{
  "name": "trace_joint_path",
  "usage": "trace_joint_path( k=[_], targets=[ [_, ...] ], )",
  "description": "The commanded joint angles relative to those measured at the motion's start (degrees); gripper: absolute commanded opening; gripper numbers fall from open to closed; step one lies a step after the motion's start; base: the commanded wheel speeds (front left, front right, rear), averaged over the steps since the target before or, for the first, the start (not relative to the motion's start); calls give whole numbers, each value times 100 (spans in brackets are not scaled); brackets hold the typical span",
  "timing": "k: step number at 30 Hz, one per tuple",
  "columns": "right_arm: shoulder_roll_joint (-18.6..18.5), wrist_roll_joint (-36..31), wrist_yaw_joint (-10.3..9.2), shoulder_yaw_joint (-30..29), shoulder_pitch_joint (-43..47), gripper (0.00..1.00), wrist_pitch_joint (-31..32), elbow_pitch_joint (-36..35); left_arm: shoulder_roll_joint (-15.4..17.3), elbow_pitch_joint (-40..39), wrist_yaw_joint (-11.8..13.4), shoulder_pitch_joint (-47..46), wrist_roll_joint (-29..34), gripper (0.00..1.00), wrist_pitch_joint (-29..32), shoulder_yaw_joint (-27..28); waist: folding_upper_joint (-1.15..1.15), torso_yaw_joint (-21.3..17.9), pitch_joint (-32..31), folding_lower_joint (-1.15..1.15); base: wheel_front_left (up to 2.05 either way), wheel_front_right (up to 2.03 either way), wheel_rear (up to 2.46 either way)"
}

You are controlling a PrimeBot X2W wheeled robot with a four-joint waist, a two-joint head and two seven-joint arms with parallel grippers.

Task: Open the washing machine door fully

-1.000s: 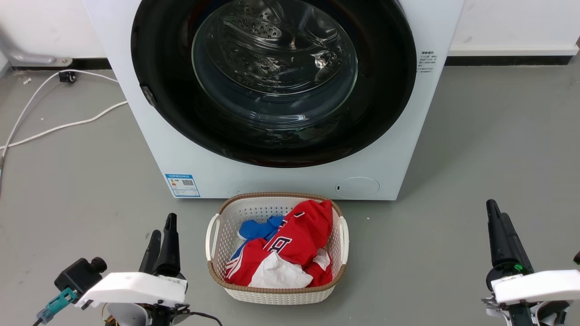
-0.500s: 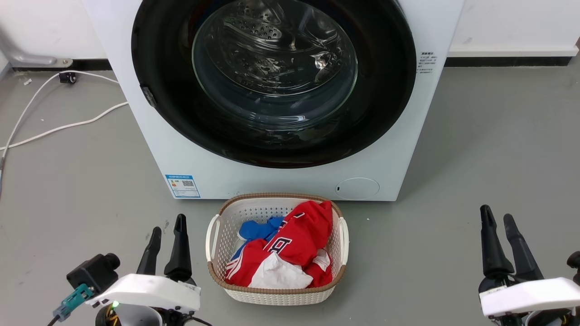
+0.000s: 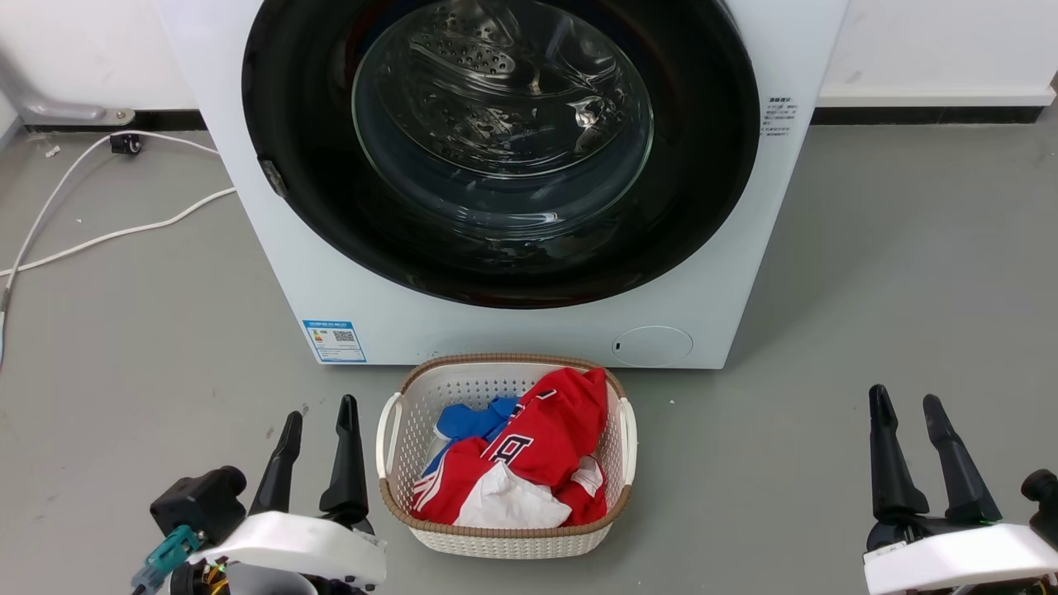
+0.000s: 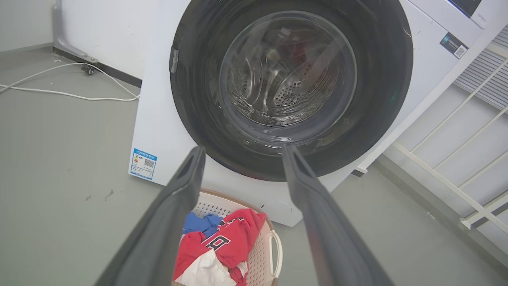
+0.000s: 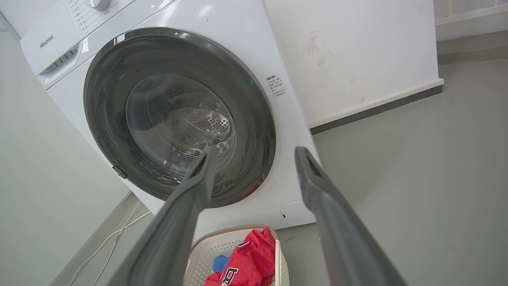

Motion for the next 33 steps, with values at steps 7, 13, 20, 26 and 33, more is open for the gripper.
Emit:
trace_joint_path(
  k=[7, 13, 20, 26, 33],
  targets=[
    [-2, -517, 12, 28, 105, 100, -150, -229, 36, -120, 42, 69, 519, 100, -141, -80, 0, -5, -13, 0, 0, 0, 0],
    [0, -861, 13, 23, 177, 100, -247, -376, 10, -136, 60, 118, 916, 100, -245, -122, 0, -2, -24, 0, 0, 0, 0],
    [1, -1089, 13, 20, 266, 100, -336, -491, -38, -141, 36, 180, 1253, 100, -337, -119, 0, 3, -31, 0, 0, 0, 0],
    [3, -1306, 13, 5, 313, 100, -412, -577, -83, -141, 18, 231, 1533, 100, -417, -95, 0, 10, -22, 0, 0, 0, 0],
    [5, -1558, 14, 11, 369, 100, -499, -665, -131, -115, -4, 282, 1813, 100, -494, -44, 0, 23, -11, 0, 0, 0, 0]
  ],
)
